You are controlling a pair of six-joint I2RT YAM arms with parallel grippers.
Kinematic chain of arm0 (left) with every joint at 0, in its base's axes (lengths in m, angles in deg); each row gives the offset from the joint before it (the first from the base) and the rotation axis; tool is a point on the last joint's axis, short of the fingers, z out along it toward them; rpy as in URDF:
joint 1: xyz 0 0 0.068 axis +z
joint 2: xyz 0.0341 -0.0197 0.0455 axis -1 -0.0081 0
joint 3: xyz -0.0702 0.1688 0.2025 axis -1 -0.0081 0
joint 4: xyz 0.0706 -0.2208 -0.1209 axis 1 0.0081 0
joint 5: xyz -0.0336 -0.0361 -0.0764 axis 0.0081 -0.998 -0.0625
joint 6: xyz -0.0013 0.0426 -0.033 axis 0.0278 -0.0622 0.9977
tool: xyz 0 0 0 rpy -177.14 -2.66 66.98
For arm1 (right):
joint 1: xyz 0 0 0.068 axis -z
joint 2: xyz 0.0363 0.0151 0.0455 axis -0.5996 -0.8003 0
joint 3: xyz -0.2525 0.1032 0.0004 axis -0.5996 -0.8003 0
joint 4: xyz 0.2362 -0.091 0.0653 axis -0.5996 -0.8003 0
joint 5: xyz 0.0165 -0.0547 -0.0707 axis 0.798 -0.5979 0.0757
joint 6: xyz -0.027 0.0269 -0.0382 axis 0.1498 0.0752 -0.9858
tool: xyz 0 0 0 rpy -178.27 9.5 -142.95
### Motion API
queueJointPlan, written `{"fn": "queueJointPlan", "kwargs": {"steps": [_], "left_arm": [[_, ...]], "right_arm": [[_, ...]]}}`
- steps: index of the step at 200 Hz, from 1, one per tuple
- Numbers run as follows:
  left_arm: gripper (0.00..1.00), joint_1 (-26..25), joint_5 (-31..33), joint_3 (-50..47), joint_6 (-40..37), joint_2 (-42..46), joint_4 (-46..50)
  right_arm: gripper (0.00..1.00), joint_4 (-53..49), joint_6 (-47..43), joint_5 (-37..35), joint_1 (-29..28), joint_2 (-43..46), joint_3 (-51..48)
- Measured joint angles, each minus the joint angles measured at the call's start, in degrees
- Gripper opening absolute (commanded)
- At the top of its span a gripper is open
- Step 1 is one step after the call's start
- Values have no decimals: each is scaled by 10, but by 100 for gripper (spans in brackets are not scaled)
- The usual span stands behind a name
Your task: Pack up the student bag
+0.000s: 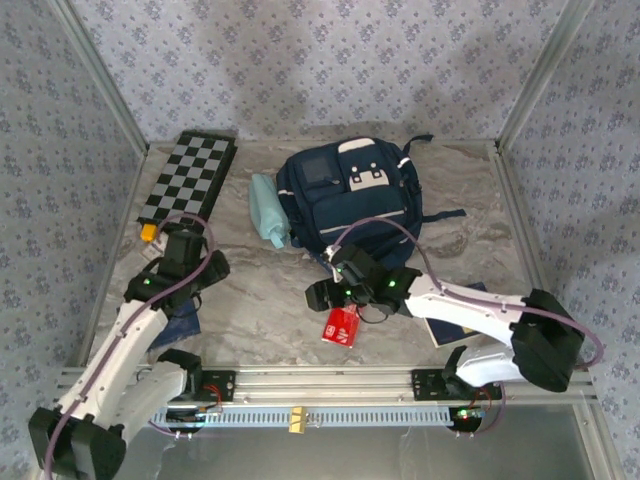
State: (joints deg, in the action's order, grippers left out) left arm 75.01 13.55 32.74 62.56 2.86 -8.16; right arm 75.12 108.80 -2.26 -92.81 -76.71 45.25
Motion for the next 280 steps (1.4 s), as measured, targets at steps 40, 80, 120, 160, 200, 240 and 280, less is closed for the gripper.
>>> {"fn": "queueJointPlan", "kwargs": {"steps": [40,80,120,160,200,240,280], "left_arm": [[95,134,1,-32,11,-27,13],[100,145,14,-82,66,8,19],[100,177,59,-88,122,37,39],[100,223,89,-91,136,5,38],[100,295,95,-103,127,-32,18],[100,358,93,-118,94,-30,-33],[100,378,66,-136,79,-19,-82]], "right_arm": [[71,35,13,0,-11,-57,15],[71,47,15,5,-12,-85,28],[71,47,15,10,-11,-111,56],[71,48,15,28,3,-129,67],[71,48,15,45,22,-135,67],[70,54,15,63,42,-144,67],[70,61,15,82,59,-175,73]]}}
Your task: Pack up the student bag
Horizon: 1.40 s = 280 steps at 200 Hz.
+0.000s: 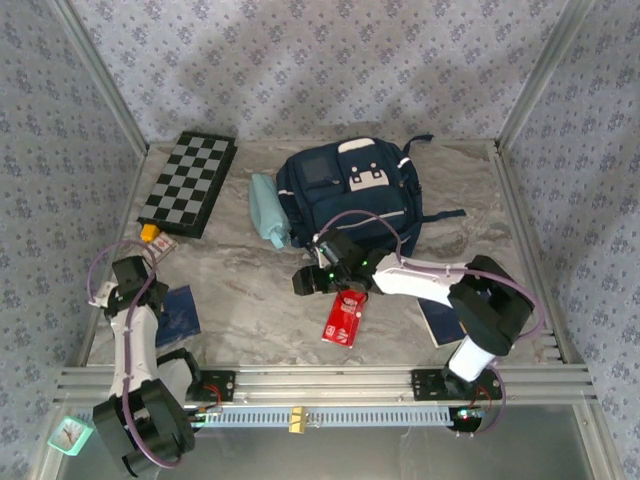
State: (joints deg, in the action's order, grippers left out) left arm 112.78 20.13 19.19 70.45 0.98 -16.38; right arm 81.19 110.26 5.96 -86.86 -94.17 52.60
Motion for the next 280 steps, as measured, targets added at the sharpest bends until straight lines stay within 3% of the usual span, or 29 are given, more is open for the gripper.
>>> {"fn": "queueJointPlan", "kwargs": {"steps": [105,179,230,259,280], "left_arm": [[96,-20,-99,-49,40,-21,-84],[94,-171,-108,-40,86,-89,-181],[94,-322,-118,10,112,-172,-213],[98,-335,-127,37,96,-173,-189],[100,-328,-100,79,65,-161,-129]], "right_arm": [[70,0,-15,20,8,-48,54],[70,0,-17,28,21,-52,54],[69,0,-17,32,23,-57,57],[69,0,-17,35,23,-64,63],[69,0,-18,37,23,-64,64]]}}
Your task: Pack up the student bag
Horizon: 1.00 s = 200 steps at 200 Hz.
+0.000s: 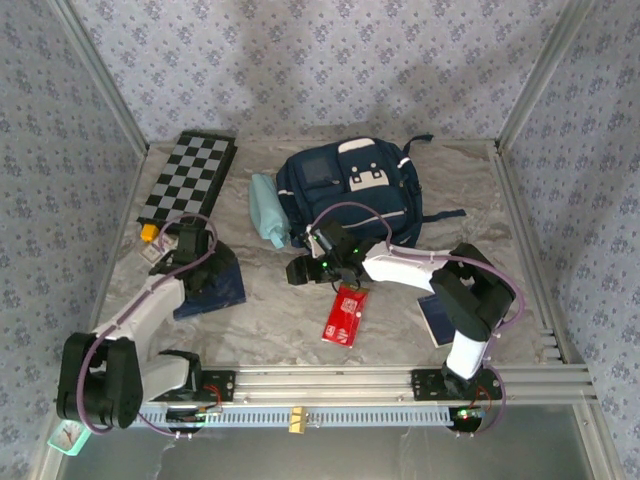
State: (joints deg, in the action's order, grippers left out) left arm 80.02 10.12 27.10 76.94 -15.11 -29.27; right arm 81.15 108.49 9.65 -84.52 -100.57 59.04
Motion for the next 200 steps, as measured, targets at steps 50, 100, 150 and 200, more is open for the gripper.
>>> {"fn": "queueJointPlan", "kwargs": {"steps": [50,100,150,200], "left_arm": [[100,120,21,17,-56,29,59],[100,187,-8,-4,-74,-33,26],[100,203,-34,9,-87,-121,-23],[96,129,15,42,-100,-171,-12]], "right_arm": [[69,0,0,0,0,0,0],[69,-1,0,0,1,0,0],[69,-9,0,-3,5,7,-6],[69,-15,0,-9,10,26,-22]]}}
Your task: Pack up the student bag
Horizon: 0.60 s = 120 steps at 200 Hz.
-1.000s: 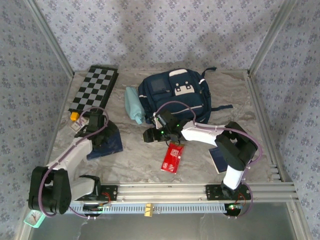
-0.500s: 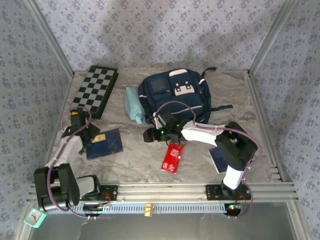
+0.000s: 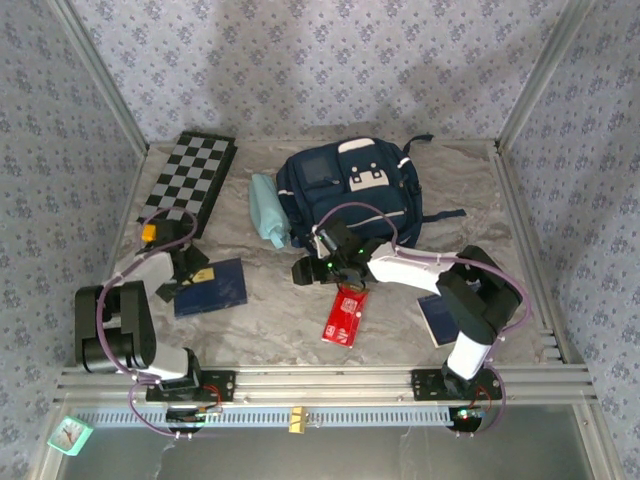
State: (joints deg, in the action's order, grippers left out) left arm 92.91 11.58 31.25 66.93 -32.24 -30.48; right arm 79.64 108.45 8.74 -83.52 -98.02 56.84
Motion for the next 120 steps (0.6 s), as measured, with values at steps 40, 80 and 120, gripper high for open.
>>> {"fn": "queueJointPlan", "kwargs": {"steps": [40,80,120], "left_arm": [[89,-106,12,25,-11,-34,-14],[87,-208,3,51,-30,-61,-29],[94,-304,-40,104,-73,-77,-21]], "right_arm": [[69,-3,-1,-11,5,31,-38],[69,-26,-1,-27,4,69,-61],[69,-46,-1,-46,-3,90,-61]]}}
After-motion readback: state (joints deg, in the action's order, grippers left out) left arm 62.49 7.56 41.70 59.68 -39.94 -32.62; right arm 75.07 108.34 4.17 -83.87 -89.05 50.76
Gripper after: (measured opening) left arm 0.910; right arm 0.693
